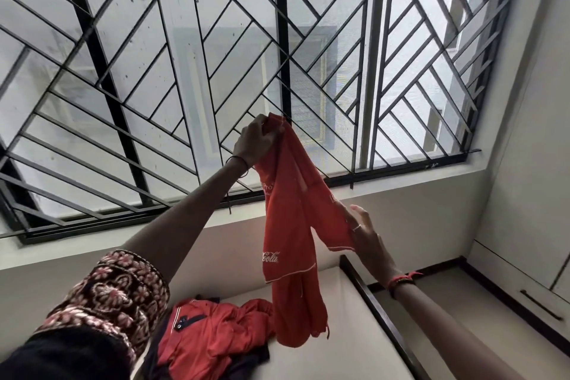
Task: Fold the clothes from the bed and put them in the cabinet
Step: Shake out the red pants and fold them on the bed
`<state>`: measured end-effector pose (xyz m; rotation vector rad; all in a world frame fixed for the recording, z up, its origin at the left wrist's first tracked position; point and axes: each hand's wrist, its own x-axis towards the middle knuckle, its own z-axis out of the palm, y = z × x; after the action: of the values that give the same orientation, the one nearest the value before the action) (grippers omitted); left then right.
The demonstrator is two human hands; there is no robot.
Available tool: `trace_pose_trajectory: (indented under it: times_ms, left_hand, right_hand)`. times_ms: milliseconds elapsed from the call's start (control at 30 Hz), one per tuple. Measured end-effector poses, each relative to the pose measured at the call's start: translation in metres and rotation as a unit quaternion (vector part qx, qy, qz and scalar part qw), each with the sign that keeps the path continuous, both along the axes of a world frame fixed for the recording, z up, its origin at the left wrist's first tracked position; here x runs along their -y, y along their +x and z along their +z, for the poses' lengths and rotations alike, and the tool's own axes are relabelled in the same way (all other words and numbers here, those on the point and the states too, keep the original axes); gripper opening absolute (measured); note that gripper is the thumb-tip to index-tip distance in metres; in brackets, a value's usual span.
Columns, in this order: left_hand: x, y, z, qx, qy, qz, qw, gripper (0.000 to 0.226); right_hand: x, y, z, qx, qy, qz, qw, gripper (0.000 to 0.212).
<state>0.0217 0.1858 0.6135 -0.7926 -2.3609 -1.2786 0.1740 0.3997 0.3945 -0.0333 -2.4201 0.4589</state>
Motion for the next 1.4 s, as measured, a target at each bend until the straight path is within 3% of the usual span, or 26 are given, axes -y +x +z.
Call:
trace_pose_trajectory:
  times_ms: [67,233,400,633,667,733,767,800,933,1133,1233,1400]
  left_hand:
    - [-0.002,0.002,0.002,0.001,-0.008,0.01,1.0,0.041]
    - [-0.012,0.006,0.008,0.003,-0.01,0.043,0.999,0.041]
    - [-0.017,0.008,0.015,-0.001,0.008,0.061,0.998,0.044]
    - [-0.017,0.014,0.017,-0.006,0.011,0.056,0.998,0.042]
    - [-0.017,0.015,0.017,-0.006,0.016,0.055,0.998,0.041]
    - [-0.017,0.015,0.017,-0.002,0.021,0.055,0.998,0.04]
    - [-0.017,0.015,0.017,-0.001,0.021,0.054,0.998,0.04]
    - [-0.017,0.015,0.017,-0.001,0.021,0.053,0.998,0.041]
    - [-0.014,0.015,0.017,-0.01,0.015,0.041,0.999,0.04]
    - [0.023,-0.009,0.011,-0.01,0.014,0.048,0.999,0.038]
    - [0.05,-0.022,0.001,-0.012,-0.011,0.024,1.0,0.032]
    - [0.086,-0.037,-0.026,-0.012,-0.164,-0.047,0.985,0.02]
  right_hand:
    - [0.004,0.006,0.0,-0.024,0.047,-0.014,0.999,0.089]
    - [0.027,0.01,0.002,-0.085,0.101,-0.005,0.991,0.051]
    - [0.062,0.003,-0.014,-0.046,0.116,0.018,0.992,0.053]
    - [0.105,0.003,-0.015,0.049,0.097,-0.02,0.994,0.023]
    - [0.111,0.003,-0.014,0.111,0.06,-0.028,0.992,0.036]
    - [0.122,0.002,-0.018,0.23,-0.026,-0.041,0.972,0.091]
    - [0.126,0.0,-0.02,0.244,-0.037,-0.05,0.968,0.105]
    - [0.13,-0.002,-0.022,0.249,-0.035,-0.059,0.966,0.104]
    - [0.126,-0.01,-0.021,0.221,0.009,-0.09,0.971,0.039]
    - [0.071,-0.011,-0.014,0.085,-0.094,-0.018,0.992,0.042]
    - [0.03,-0.006,-0.004,0.101,-0.093,-0.042,0.99,0.044]
    - [-0.02,0.001,0.029,0.169,-0.097,-0.093,0.976,0.025]
